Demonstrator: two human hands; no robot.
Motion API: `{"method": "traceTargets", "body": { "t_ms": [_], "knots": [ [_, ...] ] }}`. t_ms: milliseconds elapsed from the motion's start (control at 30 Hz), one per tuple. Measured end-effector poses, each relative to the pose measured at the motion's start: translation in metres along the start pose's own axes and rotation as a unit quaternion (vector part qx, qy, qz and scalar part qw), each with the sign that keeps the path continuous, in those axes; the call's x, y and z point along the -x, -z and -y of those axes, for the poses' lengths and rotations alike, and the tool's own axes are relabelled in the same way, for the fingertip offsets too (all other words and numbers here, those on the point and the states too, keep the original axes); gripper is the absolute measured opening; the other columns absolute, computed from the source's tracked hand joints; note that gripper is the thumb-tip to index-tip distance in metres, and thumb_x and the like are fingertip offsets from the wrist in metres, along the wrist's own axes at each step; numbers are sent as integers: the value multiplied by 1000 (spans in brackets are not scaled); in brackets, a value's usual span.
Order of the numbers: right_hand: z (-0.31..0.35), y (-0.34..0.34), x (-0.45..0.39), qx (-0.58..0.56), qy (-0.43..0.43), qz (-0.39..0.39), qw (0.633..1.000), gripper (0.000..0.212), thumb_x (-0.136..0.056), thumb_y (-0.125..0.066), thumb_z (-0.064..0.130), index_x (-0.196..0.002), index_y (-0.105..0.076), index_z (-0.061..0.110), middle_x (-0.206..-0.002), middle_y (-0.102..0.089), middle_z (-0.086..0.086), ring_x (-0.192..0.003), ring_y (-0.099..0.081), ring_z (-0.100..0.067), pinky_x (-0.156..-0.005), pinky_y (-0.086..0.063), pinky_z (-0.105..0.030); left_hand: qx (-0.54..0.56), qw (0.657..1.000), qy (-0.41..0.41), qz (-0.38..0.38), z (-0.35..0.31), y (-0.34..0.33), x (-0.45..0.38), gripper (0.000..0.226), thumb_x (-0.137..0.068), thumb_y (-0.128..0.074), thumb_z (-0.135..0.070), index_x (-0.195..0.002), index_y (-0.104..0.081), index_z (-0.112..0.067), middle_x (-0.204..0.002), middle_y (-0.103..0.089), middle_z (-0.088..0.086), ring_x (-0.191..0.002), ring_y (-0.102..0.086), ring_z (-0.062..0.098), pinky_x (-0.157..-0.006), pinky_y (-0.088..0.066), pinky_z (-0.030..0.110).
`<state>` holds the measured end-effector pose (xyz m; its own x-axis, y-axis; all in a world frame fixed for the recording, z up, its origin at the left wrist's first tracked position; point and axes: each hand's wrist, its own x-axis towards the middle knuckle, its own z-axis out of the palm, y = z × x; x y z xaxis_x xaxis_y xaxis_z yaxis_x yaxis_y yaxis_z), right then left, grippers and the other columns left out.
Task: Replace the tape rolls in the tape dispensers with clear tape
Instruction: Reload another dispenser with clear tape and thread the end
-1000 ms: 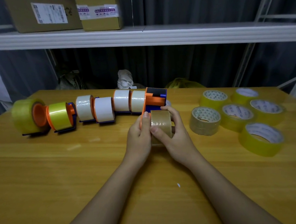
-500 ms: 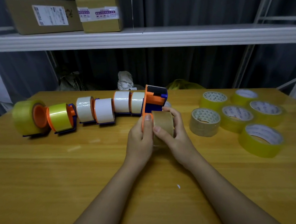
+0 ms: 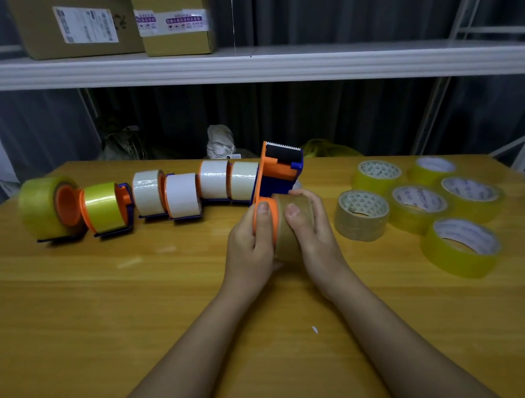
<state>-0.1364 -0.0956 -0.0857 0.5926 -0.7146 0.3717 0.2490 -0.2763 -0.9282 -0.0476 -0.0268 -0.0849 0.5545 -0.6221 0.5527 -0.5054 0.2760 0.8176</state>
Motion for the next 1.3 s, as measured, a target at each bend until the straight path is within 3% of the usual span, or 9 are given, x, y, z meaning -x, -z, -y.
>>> {"method": "traceTargets", "body": {
  "t_ms": [300, 500, 600, 700, 800, 900, 1033, 1100, 1300],
  "knots": [
    [6, -1, 3, 17, 18, -12, 1000, 25, -99, -50, 19, -123, -46, 18, -106, -55, 13, -82, -56, 17, -67, -44, -4, 44, 996, 78, 6, -6, 1, 0, 35, -103, -34, -29, -93, -58, -6, -74, -58, 15, -59, -60, 5, -42, -44, 14],
    [7, -1, 3, 13, 25, -1, 1000, 31, -98, -48, 20, -127, -44, 12, -111, -54, 12, -88, -55, 18, -71, -43, -3, 8, 1000, 2, 2, -5, 4, 1, 43, -98, -32, -39, -85, -55, -5, -65, -56, 14, -54, -55, 19, -47, -46, 34],
    [4, -3, 0, 0, 15, -17, 1000, 33, -91, -51, 37, -121, -48, 25, -120, -56, 3, -96, -59, 6, -76, -45, -8, -47, 997, -58, -5, -1, 4, 2, 36, -97, -29, -39, -73, -48, -19, -58, -50, 6, -50, -49, 15, -44, -37, 21],
    [3, -2, 0, -13, -12, -22, 1000, 33, -87, -55, 49, -116, -50, 34, -121, -58, -2, -94, -62, -4, -74, -50, -16, -38, 998, -48, -11, 0, 3, 2, 34, -96, -29, -41, -73, -46, -23, -59, -51, 5, -51, -49, 10, -46, -36, 15],
    [3, -2, -1, -50, -21, -22, 998, 32, -90, -57, 44, -118, -51, 30, -123, -56, -8, -86, -63, -2, -64, -52, -18, -30, 999, -27, -21, 1, 3, 1, 34, -93, -28, -48, -77, -48, -26, -63, -53, 2, -54, -53, 11, -47, -41, 22],
    [3, -2, -1, -51, -13, -26, 998, 32, -86, -51, 41, -116, -52, 32, -123, -56, -6, -91, -63, -5, -68, -52, -19, -20, 999, -16, -24, -1, 3, 0, 35, -91, -28, -51, -79, -49, -26, -66, -54, 5, -56, -56, 16, -50, -45, 34],
    [2, -1, -1, -60, -22, -28, 998, 34, -85, -49, 41, -117, -52, 31, -121, -57, -2, -87, -63, 0, -67, -52, -18, -9, 1000, -8, -23, -3, 4, 1, 35, -91, -29, -52, -81, -51, -27, -68, -53, 1, -60, -57, 16, -51, -48, 35],
    [0, -1, -1, -63, -24, -31, 997, 34, -85, -49, 42, -117, -52, 31, -121, -57, -1, -91, -63, -4, -70, -52, -21, -1, 1000, 4, -23, -3, 4, 2, 36, -91, -30, -53, -84, -52, -26, -72, -55, 5, -63, -60, 24, -52, -51, 49],
    [-1, -1, -2, -83, -47, -30, 995, 31, -85, -50, 47, -114, -54, 36, -121, -58, 0, -101, -63, -18, -81, -55, -41, 1, 999, 18, -27, -5, 4, 2, 33, -91, -31, -55, -86, -52, -30, -77, -55, 6, -67, -62, 28, -52, -49, 57]
  ]
}}
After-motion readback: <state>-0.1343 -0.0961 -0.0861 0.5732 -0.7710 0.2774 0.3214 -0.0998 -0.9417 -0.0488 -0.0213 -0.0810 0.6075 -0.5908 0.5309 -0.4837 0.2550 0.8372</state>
